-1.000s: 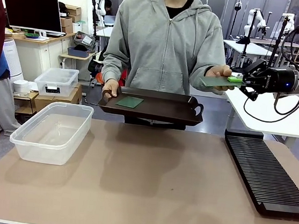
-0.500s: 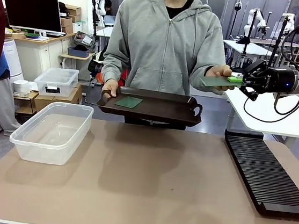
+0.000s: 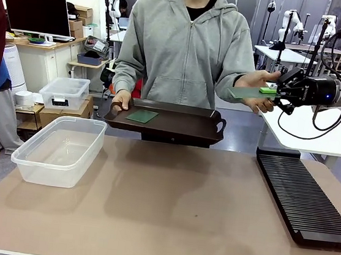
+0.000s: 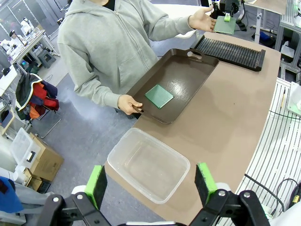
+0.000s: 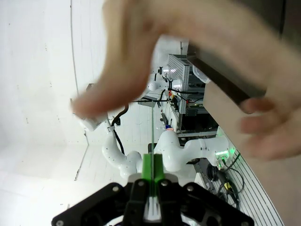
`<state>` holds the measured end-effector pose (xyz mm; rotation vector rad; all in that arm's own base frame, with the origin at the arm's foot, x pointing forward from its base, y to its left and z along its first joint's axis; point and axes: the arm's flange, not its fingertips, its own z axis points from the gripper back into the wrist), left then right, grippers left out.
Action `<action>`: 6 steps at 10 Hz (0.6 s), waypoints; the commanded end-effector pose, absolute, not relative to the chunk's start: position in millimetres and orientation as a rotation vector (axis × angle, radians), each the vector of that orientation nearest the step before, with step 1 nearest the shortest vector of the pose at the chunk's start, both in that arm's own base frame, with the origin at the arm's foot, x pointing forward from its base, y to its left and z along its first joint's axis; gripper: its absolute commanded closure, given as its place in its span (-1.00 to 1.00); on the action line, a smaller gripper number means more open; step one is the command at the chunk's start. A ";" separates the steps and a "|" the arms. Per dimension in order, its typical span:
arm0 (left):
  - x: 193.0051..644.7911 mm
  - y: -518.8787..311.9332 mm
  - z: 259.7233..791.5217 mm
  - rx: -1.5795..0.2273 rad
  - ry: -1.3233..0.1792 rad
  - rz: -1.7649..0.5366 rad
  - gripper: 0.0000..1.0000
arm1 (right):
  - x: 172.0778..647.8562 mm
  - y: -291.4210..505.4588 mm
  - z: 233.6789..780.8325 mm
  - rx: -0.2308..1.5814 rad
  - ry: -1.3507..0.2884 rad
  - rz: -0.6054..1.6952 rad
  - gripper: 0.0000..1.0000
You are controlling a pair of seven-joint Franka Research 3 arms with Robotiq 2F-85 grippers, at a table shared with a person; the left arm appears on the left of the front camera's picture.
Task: Sort PCBs into racks and boxes based on the side picked up.
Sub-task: If the short side of the Blank PCB is picked up, insert it into the PCB Rack ; if the long side is picked up, place it in the Organizing box.
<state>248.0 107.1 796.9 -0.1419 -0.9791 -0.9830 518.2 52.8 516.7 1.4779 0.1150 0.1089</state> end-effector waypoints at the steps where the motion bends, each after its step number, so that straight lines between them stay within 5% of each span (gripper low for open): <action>1: 248.1 106.8 795.3 -0.149 -0.983 -0.995 -1.00 | 517.9 52.9 517.4 1.478 0.115 0.111 1.00; 6: 248.1 106.8 795.3 -0.149 -0.983 -0.995 -1.00 | 517.9 52.9 517.4 1.478 0.115 0.111 1.00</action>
